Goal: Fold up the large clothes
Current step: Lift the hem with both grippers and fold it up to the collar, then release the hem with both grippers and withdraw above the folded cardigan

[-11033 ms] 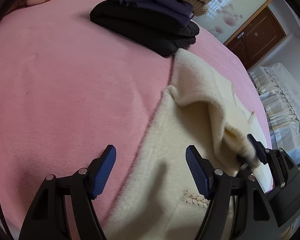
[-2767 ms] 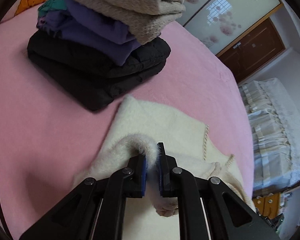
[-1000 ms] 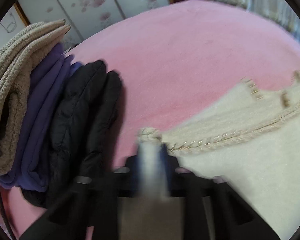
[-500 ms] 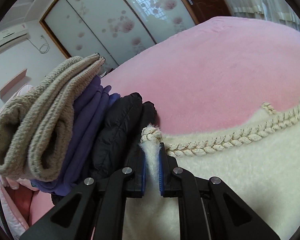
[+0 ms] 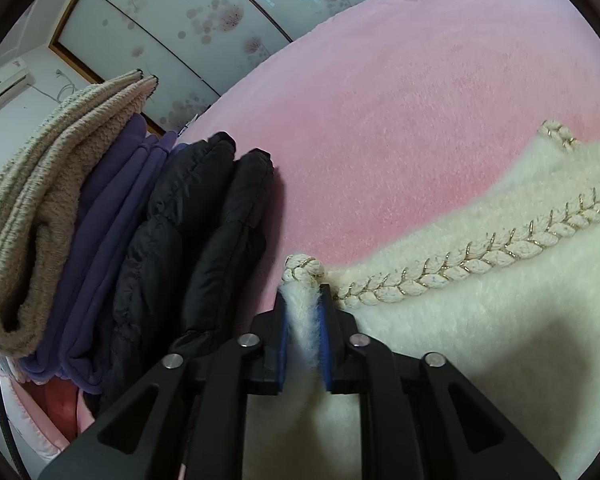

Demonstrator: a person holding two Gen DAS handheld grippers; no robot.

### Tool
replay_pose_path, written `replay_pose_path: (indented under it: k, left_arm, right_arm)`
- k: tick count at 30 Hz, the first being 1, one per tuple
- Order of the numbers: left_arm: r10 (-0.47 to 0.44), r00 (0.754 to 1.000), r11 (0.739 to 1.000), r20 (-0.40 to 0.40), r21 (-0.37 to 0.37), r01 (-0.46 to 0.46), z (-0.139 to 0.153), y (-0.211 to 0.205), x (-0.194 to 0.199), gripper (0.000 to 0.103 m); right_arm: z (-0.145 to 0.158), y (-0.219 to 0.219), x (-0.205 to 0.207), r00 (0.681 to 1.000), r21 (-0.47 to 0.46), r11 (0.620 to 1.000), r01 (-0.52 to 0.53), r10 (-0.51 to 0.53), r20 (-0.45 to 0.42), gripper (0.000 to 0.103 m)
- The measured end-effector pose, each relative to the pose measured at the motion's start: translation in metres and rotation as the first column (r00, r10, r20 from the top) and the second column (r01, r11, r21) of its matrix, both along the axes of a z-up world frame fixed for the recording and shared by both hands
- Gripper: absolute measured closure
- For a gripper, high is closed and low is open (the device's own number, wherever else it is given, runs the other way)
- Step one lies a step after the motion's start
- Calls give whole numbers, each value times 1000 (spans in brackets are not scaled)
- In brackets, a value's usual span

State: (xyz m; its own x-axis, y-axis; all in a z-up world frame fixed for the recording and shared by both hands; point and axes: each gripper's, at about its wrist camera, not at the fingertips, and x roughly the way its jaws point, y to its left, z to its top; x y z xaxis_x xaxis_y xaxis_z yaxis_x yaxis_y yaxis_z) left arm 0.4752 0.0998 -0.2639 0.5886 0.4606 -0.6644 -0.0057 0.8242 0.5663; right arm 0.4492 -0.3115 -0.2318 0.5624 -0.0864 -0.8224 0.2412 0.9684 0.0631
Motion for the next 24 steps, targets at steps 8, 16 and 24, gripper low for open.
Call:
replay_pose_path:
  k: [8,16,24]
  left_arm:
    - [-11,999,995,53,-98,16,65,-6,-50,18]
    - [-85,989,957,118,-266,114,145,-35,-140,2]
    - [-30,996,854,80,-516,68,135,-58,-199,2]
  right_arm:
    - [64,24,-47,999,15,999,-36,35,6,77]
    - [122,75,-122,989,76,992,-100,91,114,64]
    - [107,157,-182,943,3,951,-309,306,135,64]
